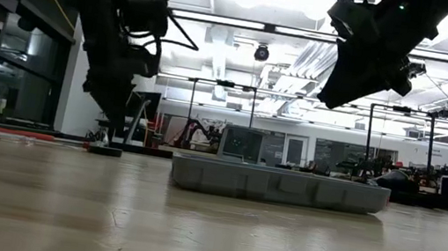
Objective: Prefit tool cases
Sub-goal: Put the black electrical tape into the gray prefit tool case
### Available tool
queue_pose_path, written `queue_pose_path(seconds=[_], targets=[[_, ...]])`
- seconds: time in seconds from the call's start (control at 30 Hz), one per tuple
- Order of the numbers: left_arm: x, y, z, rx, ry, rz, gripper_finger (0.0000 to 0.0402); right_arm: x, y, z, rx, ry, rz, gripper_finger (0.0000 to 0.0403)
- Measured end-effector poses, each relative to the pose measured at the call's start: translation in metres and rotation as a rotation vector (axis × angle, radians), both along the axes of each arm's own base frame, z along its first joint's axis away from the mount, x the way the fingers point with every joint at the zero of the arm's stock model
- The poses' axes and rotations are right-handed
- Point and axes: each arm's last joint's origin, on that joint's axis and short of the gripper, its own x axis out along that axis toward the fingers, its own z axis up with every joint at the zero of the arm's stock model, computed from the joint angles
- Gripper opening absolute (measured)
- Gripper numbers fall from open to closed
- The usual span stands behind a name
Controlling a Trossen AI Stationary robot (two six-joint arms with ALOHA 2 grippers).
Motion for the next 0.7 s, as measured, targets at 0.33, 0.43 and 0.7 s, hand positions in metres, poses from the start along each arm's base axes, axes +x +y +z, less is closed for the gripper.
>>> queue_pose_path(seconds=[0.33,0.43,0.7], targets=[[-0.011,0.033,0.000,-0.073,-0.060,0.056,0.0095,0.001,0.000,0.000,0.007,-0.008,-0.002,0.0083],[-0.013,0.039,0.000,-0.103,-0.089,0.071,0.0127,0.001,-0.001,0.000,0.003,-0.009,-0.008,0.0083],[-0.011,0.042,-0.009,-0.185,-0.090,0.021,0.0152,0.002,-0.007,0.001,-0.001,-0.010,-0.032,0.0083]])
